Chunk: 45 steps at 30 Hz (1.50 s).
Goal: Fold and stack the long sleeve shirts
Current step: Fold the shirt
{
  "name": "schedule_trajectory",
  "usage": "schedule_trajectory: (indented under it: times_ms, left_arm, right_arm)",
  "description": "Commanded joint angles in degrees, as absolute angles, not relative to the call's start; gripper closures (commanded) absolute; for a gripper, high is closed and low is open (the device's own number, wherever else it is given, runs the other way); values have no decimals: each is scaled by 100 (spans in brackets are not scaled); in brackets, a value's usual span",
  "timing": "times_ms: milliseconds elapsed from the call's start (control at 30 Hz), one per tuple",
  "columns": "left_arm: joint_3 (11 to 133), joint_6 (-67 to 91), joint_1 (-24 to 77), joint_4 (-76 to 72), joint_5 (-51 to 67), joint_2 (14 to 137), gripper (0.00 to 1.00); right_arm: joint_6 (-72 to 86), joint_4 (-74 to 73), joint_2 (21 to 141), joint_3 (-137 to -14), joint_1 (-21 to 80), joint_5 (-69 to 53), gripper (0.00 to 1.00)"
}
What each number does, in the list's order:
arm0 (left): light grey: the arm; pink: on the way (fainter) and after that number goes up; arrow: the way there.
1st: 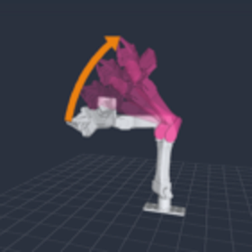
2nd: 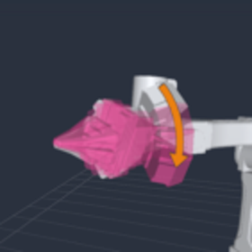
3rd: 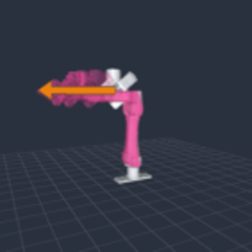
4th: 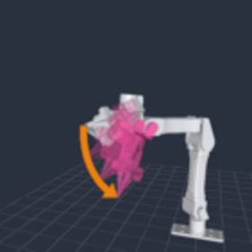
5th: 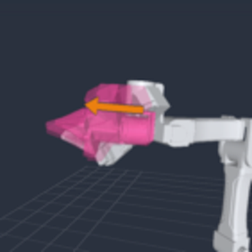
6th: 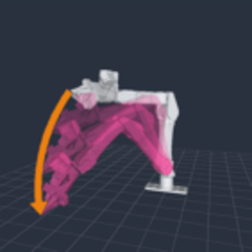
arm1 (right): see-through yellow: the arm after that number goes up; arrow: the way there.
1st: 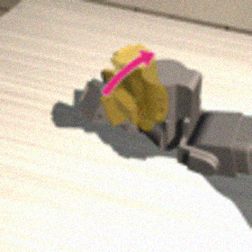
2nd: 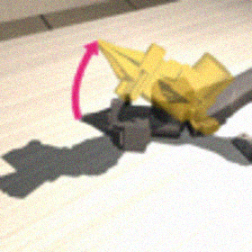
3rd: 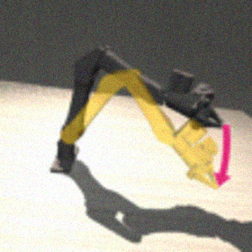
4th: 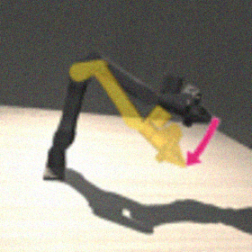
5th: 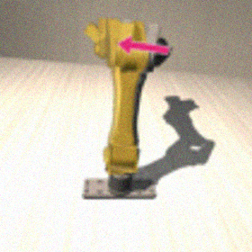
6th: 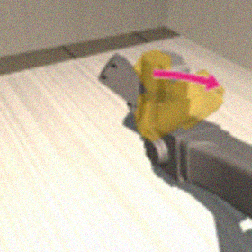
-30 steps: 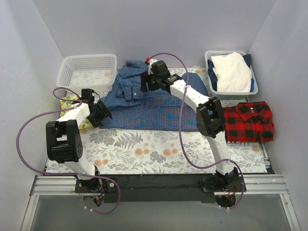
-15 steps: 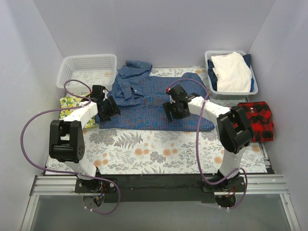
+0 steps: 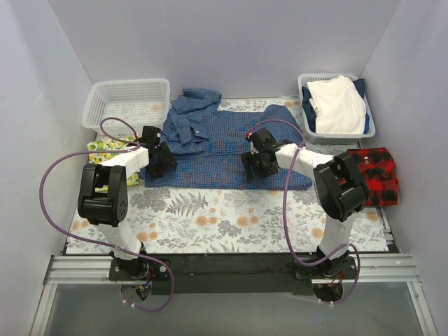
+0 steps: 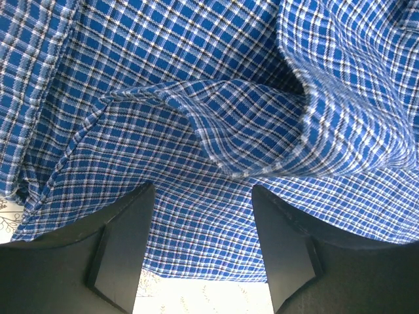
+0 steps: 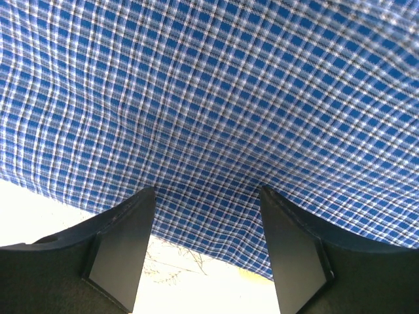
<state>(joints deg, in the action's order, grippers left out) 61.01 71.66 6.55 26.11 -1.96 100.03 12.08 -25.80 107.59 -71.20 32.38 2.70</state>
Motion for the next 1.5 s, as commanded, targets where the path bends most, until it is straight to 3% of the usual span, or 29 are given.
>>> schedule_trajectory:
  times_ms: [0, 200, 500, 733, 1133, 1267, 1467]
  left_arm:
    - [5767, 7190, 650, 2988, -712, 9985, 39]
    - [5274, 7172, 650, 3489, -747, 9423, 39]
    - [4649, 7752, 826, 4113, -106, 8473, 40]
    - [5650, 7541, 835, 4491, -465, 7893, 36]
    - [6301, 7901, 546, 4263, -607, 8103, 24]
    - [6319, 7910, 80, 4184, -160, 8121, 16]
    - [6346, 7770, -264, 4113, -123, 7928, 8]
  right_arm:
    - [1213, -2540, 10408, -6121, 3129, -182, 27]
    - [1292, -2891, 9370, -5003, 3138, -677, 29]
    - [1301, -3472, 8429, -4614, 3138, -659, 29]
    - [1082, -3402, 8507, -6404, 3295, -493, 29]
    - [307, -3463, 12056, -11377, 4025, -1088, 29]
    - [492, -3121, 12875, -12154, 4139, -1799, 28]
    - [861, -2190, 13324, -12165, 4342, -2223, 28]
